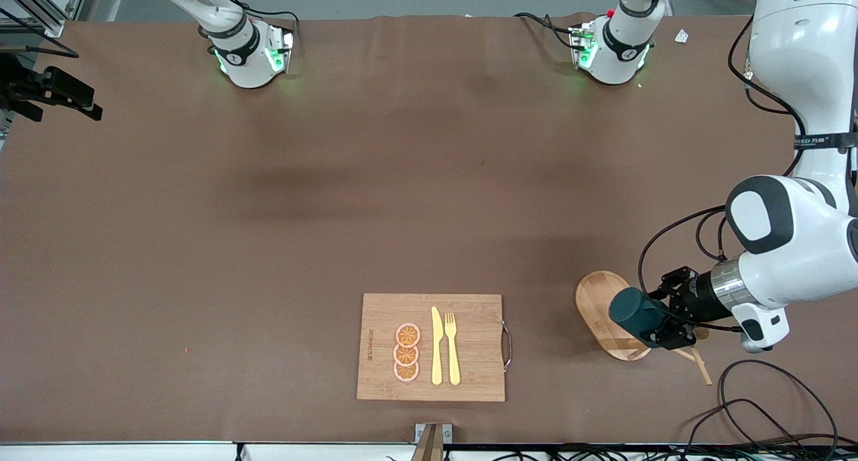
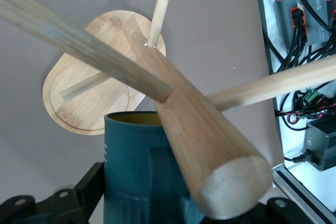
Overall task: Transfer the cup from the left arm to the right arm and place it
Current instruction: 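Close the left gripper on the teal mug and lift it off the stand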
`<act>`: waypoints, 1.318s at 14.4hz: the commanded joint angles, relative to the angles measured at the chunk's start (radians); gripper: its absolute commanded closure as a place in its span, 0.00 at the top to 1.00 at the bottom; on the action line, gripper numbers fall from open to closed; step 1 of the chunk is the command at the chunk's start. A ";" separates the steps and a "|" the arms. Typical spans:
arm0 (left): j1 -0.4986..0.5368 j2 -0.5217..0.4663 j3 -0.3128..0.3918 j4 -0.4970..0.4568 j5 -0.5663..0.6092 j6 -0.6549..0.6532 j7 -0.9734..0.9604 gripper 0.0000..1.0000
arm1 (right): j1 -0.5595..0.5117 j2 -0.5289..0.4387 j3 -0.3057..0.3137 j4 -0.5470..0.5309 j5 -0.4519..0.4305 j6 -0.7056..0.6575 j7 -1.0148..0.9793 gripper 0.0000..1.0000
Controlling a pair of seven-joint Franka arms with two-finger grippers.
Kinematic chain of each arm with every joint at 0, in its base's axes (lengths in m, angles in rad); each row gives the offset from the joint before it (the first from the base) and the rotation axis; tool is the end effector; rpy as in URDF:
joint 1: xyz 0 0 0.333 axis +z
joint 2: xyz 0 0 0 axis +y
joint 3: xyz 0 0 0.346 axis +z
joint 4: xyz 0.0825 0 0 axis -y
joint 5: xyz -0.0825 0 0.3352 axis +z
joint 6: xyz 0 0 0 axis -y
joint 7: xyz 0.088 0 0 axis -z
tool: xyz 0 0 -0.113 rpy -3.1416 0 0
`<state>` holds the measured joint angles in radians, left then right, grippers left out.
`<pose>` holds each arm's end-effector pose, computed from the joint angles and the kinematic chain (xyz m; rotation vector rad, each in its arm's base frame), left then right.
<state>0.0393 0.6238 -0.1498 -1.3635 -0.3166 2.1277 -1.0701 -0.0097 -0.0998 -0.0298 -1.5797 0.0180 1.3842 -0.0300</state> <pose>0.7094 -0.0672 0.4130 2.3178 1.4914 -0.1176 0.4505 -0.0165 0.6772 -3.1140 0.0105 0.1480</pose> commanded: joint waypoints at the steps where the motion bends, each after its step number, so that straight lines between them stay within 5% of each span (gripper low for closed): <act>1: -0.007 0.011 0.004 0.018 -0.018 0.003 -0.002 0.73 | -0.007 -0.023 0.004 -0.022 -0.003 0.006 -0.002 1.00; 12: -0.007 -0.052 -0.030 0.014 -0.015 -0.011 -0.059 0.73 | -0.007 -0.023 0.004 -0.022 -0.004 0.012 -0.005 1.00; 19: -0.015 -0.101 -0.122 0.012 0.001 -0.074 -0.218 0.73 | -0.007 -0.023 0.004 -0.022 -0.004 0.010 -0.005 1.00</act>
<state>0.0253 0.5574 -0.2584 -1.3413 -0.3166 2.0839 -1.2637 -0.0097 -0.0998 -0.0300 -1.5797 0.0180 1.3873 -0.0300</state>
